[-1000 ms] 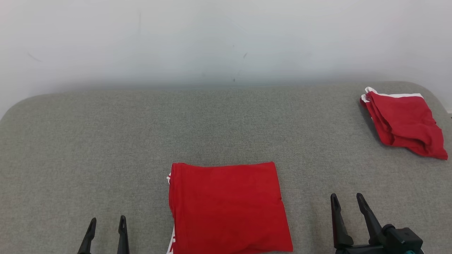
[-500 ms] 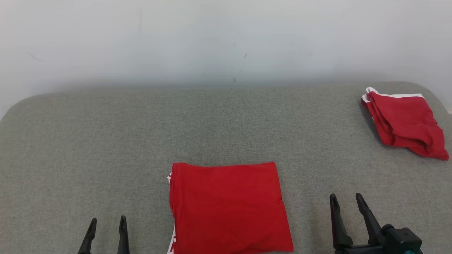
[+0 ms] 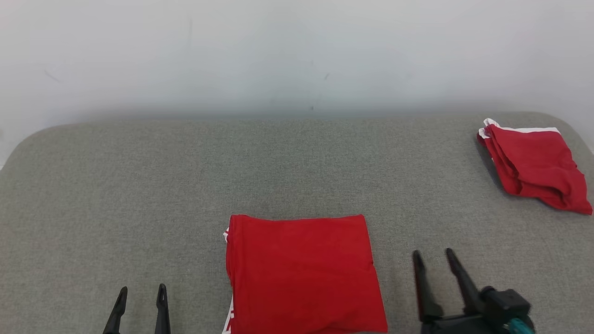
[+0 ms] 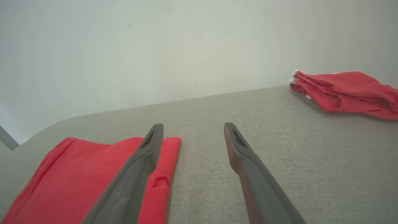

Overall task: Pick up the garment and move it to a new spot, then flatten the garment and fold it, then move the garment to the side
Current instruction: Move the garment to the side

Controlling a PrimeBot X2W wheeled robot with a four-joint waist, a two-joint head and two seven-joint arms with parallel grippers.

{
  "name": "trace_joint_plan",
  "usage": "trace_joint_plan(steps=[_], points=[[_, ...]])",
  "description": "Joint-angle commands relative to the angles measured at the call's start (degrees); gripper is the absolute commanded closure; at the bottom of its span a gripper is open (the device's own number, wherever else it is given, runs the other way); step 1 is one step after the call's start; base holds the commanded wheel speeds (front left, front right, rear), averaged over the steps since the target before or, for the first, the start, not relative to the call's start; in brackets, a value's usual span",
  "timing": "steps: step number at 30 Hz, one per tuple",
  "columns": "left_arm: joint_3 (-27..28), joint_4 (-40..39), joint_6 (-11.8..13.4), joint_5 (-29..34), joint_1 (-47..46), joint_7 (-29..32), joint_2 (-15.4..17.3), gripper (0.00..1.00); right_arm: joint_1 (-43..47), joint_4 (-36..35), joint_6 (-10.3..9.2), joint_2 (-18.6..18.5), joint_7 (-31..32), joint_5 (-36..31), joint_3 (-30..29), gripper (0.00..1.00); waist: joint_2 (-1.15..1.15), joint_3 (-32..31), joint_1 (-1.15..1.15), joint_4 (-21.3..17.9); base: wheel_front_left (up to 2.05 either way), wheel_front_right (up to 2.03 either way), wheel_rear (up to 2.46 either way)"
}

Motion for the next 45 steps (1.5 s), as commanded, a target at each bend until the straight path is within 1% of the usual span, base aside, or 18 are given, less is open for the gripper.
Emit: trace_joint_plan(steps=[1, 7, 16, 17, 18, 23, 27, 28, 29, 32, 35, 42, 45], points=[[-0.2, 0.0, -0.2, 0.2, -0.3, -0.1, -0.1, 0.0, -1.3, 1.5, -0.15, 0.2, -0.1, -0.1, 1.4, 0.0, 0.0, 0.1, 0.0, 0.2, 0.0, 0.0, 0.0], [-0.6, 0.2, -0.3, 0.4, -1.0, -0.2, -0.1, 0.0, -7.9, 12.7, -0.15, 0.1, -0.1, 0.1, 5.2, 0.0, 0.0, 0.7, 0.0, 1.5, 0.0, 0.0, 0.0], [-1.3, 0.4, -0.1, -0.3, -1.6, -0.1, -0.1, 0.0, -18.2, 32.0, -0.15, 0.1, 0.1, 1.2, 8.0, 0.0, 0.0, 1.6, 0.0, 4.4, 0.0, 0.0, 0.0], [-1.3, 0.4, 0.0, -0.4, -1.6, -0.2, -0.1, 0.0, -19.1, 33.6, -0.15, 0.1, 0.0, 1.7, 8.3, 0.0, 0.0, 1.8, 0.0, 4.6, 0.0, 0.0, 0.0], [-1.3, 0.4, 0.0, -0.4, -1.6, -0.2, -0.1, 0.0, -19.1, 33.6, -0.15, 0.1, 0.0, 1.7, 8.3, 0.0, 0.0, 1.8, 0.0, 4.6, 0.0, 0.0, 0.0], [-1.6, 0.6, 0.0, -0.6, -2.1, -0.1, -0.1, 0.0, -22.1, 40.5, -0.15, 0.1, 0.2, 4.6, 10.0, 0.0, 0.0, 2.3, 0.0, 5.6, 0.0, 0.0, 0.0], [-1.6, 0.8, 0.0, -0.5, -2.3, -0.1, -0.1, 0.0, -23.2, 43.9, -0.14, 0.2, 1.2, 8.5, 14.1, 0.0, 0.0, 2.4, 0.0, 5.9, 0.0, 0.0, 0.0], [-1.6, 0.8, 0.0, -0.5, -2.3, -0.1, -0.1, 0.0, -23.2, 44.5, -0.06, 0.2, 2.2, 10.0, 15.4, 0.38, 0.0, 2.4, 0.0, 6.0, 0.0, 0.0, 0.0], [-1.5, 0.9, 0.0, -0.4, -2.3, -0.2, -0.1, 0.0, -23.1, 44.5, -0.02, 0.3, 2.7, 11.8, 16.8, 1.0, 0.0, 2.3, 0.0, 6.1, 0.0, 0.0, 0.0], [-1.2, 1.0, 0.0, -0.3, -2.2, -0.1, -0.1, 0.0, -23.9, 45.1, -0.03, 0.3, 2.7, 14.6, 19.4, 1.0, 0.0, 2.1, 0.0, 6.0, 0.0, 0.0, 0.0], [-1.2, 0.8, 0.3, -0.5, -2.0, -0.1, -0.1, 0.0, -26.1, 46.5, -0.03, -0.1, 1.4, 14.8, 19.6, 1.0, 0.0, 1.9, 0.0, 5.7, 0.0, 0.0, 0.0], [-1.5, 0.2, 0.9, -1.2, -1.6, -0.2, -0.1, 0.0, -32.2, 48.0, -0.09, -4.6, 0.2, 13.8, 19.3, 1.0, 0.0, 2.4, 0.0, 4.4, 0.0, 0.0, 0.0], [-1.7, -0.2, 1.0, -1.9, -1.9, -0.1, -0.1, 0.0, -35.2, 48.3, -0.09, -7.3, 0.0, 13.1, 19.9, 1.0, 0.0, 3.1, 0.0, 3.6, 0.0, 0.0, 0.0]])
